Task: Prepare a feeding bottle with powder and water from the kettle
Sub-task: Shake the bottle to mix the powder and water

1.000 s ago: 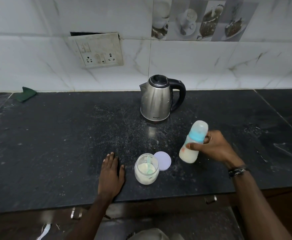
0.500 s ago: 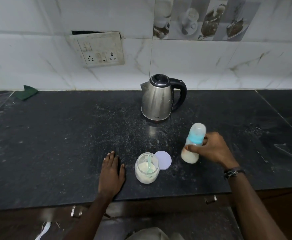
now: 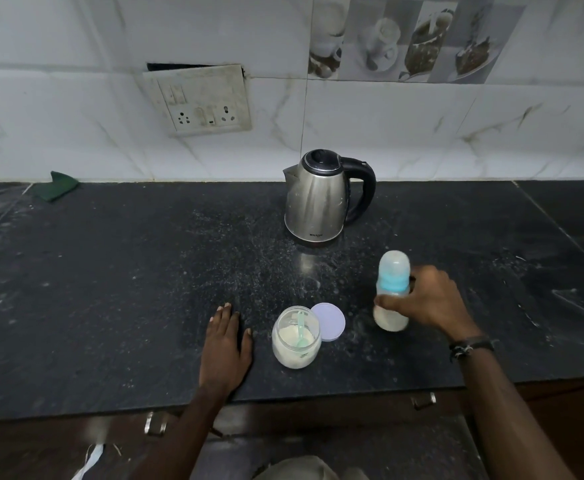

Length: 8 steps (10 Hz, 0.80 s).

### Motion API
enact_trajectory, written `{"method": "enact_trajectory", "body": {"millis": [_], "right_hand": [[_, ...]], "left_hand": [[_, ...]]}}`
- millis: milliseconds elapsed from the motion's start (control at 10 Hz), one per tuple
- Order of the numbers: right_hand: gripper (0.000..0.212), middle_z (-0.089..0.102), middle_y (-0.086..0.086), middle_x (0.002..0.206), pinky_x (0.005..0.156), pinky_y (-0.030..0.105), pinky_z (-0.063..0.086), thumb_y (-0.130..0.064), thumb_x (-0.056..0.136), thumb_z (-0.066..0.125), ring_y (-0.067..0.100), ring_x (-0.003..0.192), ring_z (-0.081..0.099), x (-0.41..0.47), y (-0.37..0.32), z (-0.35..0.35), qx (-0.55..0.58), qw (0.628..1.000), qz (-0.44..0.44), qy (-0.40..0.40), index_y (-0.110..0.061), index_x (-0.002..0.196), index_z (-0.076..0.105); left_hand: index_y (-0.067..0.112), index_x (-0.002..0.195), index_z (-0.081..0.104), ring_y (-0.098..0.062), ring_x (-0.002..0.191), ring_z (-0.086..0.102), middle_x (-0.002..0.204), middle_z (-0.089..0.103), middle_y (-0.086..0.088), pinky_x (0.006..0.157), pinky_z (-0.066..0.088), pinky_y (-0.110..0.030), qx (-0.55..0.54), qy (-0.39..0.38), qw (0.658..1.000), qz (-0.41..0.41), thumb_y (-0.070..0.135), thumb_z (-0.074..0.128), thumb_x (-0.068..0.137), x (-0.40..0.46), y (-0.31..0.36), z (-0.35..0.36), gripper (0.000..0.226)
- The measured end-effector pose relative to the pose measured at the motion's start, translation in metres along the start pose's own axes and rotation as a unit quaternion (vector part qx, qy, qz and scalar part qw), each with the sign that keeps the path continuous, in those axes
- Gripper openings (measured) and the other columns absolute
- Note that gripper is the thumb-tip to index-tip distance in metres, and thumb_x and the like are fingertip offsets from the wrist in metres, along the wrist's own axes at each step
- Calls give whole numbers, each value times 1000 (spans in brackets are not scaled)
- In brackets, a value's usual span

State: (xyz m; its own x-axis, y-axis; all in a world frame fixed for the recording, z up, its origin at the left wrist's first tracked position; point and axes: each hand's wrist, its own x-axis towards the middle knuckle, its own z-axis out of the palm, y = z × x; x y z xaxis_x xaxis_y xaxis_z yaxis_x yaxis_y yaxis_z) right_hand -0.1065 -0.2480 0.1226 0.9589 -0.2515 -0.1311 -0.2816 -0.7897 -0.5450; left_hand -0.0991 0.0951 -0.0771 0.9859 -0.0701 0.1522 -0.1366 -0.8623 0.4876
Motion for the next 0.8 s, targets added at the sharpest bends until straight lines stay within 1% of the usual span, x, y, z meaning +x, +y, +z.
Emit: {"method": "enact_trajectory", "body": {"millis": [100,200,300,400,500,600,700,800], "right_hand": [[37,74,-4,85,71,34,57,-43,59,88,10,77,69,-3,-1,1,10,998,-2,-57,-23,86,73],[31,74,-3,89,74,33,59,-37,63,88,9,80,70,-3,0,2,75,997,-5,-20,-24,86,71],[49,71,-4,81,68,36,57,-59,55,82,11,73,68,2,3,3,-19,998,41,-33,-23,85,70],[45,70,-4,81,64,33,55,-57,59,83,11,73,67,1,4,3,6,999,51,0,-23,84,68],[23,74,-2,86,58,22,53,-32,68,86,5,71,69,-2,-4,-3,123,991,23,-47,-21,81,71],[35,72,-1,79,62,33,56,-45,61,87,14,70,69,1,1,-3,24,998,40,-40,-19,80,73],[36,72,-3,85,62,31,53,-44,61,87,12,74,67,3,3,-1,15,1000,19,-7,-24,87,70],[31,73,-1,91,66,31,54,-35,64,88,10,79,68,2,2,-6,59,996,27,-58,-22,87,71]], "left_hand": [[0,131,58,-32,142,37,151,44,-19,120,27,-44,-2,4,1000,3,42,34,96,0,-1,-1,60],[-1,131,58,-32,142,38,151,44,-19,120,27,-45,3,-1,1000,3,41,35,96,1,0,0,60],[-1,131,58,-32,142,38,151,44,-20,120,27,-45,1,0,1000,4,41,35,96,0,-1,0,59],[-1,131,58,-32,142,37,151,44,-19,120,27,-45,4,1,1000,5,41,35,96,1,-1,-1,59],[-1,132,58,-32,142,37,151,44,-19,120,26,-44,4,-2,1000,2,41,35,96,0,-1,1,59],[-1,132,57,-31,143,36,151,43,-19,120,26,-44,3,3,1000,4,41,34,96,0,-1,0,60],[-1,131,58,-32,142,37,151,44,-19,120,26,-44,3,-1,1000,1,40,35,96,0,0,0,59],[0,131,59,-32,142,37,151,44,-19,121,24,-42,-1,4,1000,3,41,35,96,0,0,0,59]]}}
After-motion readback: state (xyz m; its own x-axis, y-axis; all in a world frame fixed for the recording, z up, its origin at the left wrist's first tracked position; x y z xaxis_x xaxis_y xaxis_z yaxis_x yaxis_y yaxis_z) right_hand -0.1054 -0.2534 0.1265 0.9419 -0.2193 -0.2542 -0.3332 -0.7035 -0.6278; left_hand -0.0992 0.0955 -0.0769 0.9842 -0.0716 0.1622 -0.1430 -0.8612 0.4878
